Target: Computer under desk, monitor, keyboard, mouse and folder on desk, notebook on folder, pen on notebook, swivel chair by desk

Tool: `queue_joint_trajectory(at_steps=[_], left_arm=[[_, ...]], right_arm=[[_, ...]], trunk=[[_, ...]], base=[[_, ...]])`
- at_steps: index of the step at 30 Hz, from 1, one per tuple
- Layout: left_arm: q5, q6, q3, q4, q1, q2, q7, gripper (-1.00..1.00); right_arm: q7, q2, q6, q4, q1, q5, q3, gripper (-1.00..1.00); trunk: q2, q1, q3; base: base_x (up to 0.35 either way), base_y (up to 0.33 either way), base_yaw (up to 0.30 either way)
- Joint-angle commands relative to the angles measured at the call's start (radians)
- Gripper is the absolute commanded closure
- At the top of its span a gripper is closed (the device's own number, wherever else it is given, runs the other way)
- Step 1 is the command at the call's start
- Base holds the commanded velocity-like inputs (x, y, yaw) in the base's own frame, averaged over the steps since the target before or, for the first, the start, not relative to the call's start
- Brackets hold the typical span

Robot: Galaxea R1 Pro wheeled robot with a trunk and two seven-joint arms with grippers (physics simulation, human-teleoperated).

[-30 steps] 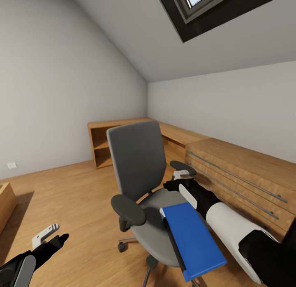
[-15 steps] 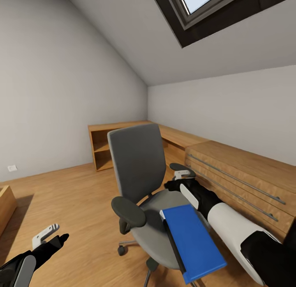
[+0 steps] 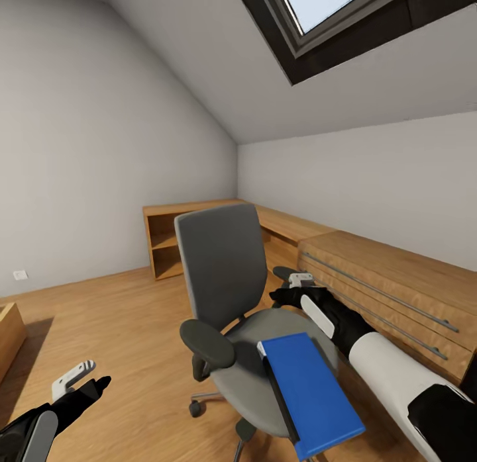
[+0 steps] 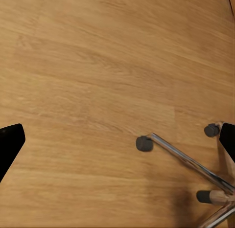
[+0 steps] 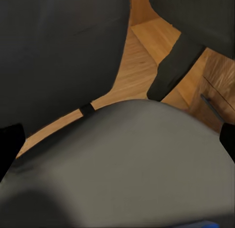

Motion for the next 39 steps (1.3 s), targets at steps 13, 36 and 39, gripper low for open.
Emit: queue_joint_trajectory(at_steps=[13,36,39], left_arm=[[0.011,0.004,-0.001,-0.001,-0.001,0.000,0.008,-1.00],[0.010,0.004,0.001,-0.001,-0.001,0.000,0.007,-1.00],[0.011,0.004,0.001,-0.001,-0.001,0.001,0.007,-1.00]], right_arm=[[-0.167,-0.089,0.062,-0.319,0.124,-0.112,0.007,-1.00],[-0.329,-0.090,0.071,-0.459,0.176,-0.149,0.012,-1.00],[-0.329,-0.090,0.071,-0.470,0.176,-0.150,0.013,-1.00]], trunk=[[-0.001,0.000,0.016],[-0.001,0.000,0.019],[-0.001,0.000,0.019]], base=[[0.000,0.000,0.000],[0.000,0.000,0.000],[0.000,0.000,0.000]])
